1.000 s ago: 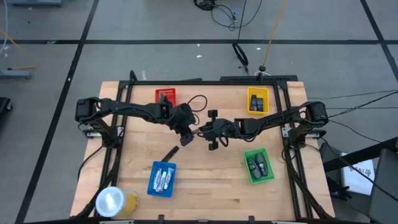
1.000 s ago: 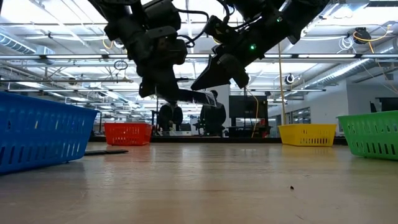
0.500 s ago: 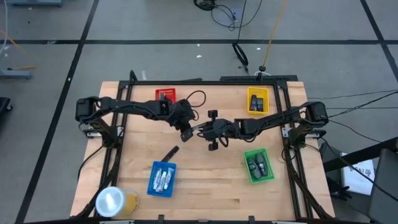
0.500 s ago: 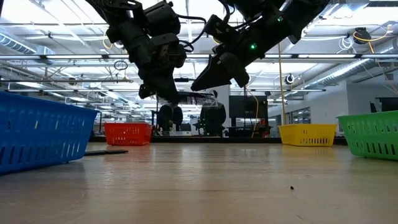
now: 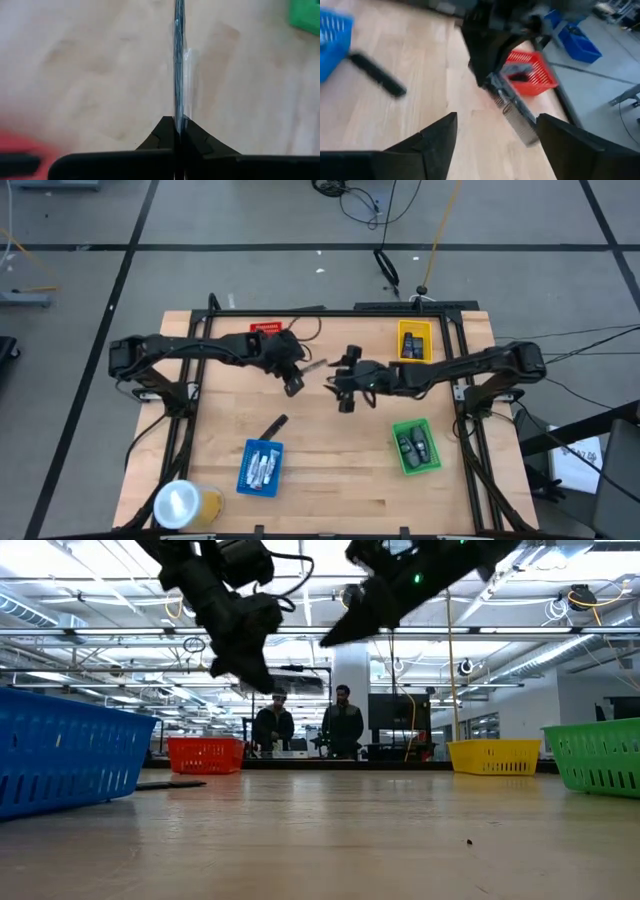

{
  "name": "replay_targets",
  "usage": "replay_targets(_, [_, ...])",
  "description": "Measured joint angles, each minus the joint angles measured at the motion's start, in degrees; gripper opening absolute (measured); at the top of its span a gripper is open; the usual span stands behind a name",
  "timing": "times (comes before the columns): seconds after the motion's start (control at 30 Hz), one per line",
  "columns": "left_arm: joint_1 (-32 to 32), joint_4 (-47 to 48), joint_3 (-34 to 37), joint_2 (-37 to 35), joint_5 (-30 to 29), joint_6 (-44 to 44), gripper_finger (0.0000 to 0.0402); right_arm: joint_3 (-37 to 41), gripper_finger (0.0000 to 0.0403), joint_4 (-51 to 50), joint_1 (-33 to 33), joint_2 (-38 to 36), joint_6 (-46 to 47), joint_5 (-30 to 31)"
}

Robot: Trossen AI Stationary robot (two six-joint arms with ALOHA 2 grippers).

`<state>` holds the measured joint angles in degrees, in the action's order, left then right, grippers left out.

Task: Pick & Place Travel size toiletries
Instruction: Put the right black comb in plastic wrap into the orange basket

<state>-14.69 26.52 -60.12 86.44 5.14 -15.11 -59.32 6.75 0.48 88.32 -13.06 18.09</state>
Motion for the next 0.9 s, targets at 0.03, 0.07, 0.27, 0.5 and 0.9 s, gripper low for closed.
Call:
replay_targets(0.03, [-0.43,0.83,0.02,-0.96,-1.34,0.01,0.0001,-0.08,0.0268,-0.62,-0.12,-1.35,0.58,0.04])
replay_targets(0.07, [-0.93,1.22,0.00,-1.82,-2.74,-0.02,0.0001,0.14,0.0270,-1.75,-0.14,-2.94,1.06,0.04])
replay_targets(0.27, [-3.27,5.29,0.27,-6.75,-8.71,-0.51,0.0000,5.50,0.0272,-0.86,-1.06,-11.23,2.69,0.06])
replay_targets(0.5, [-6.74,3.56,5.03,-11.42,-10.77,-1.06,0.0000,14.05,0.0266,3.49,-2.80,-20.16,6.33,0.08])
replay_targets(0.9, [-13.21,-8.63,16.69,-16.39,-11.66,-7.19,0.0000,21.95,0.0265,9.13,-3.88,-26.10,7.48,1.57])
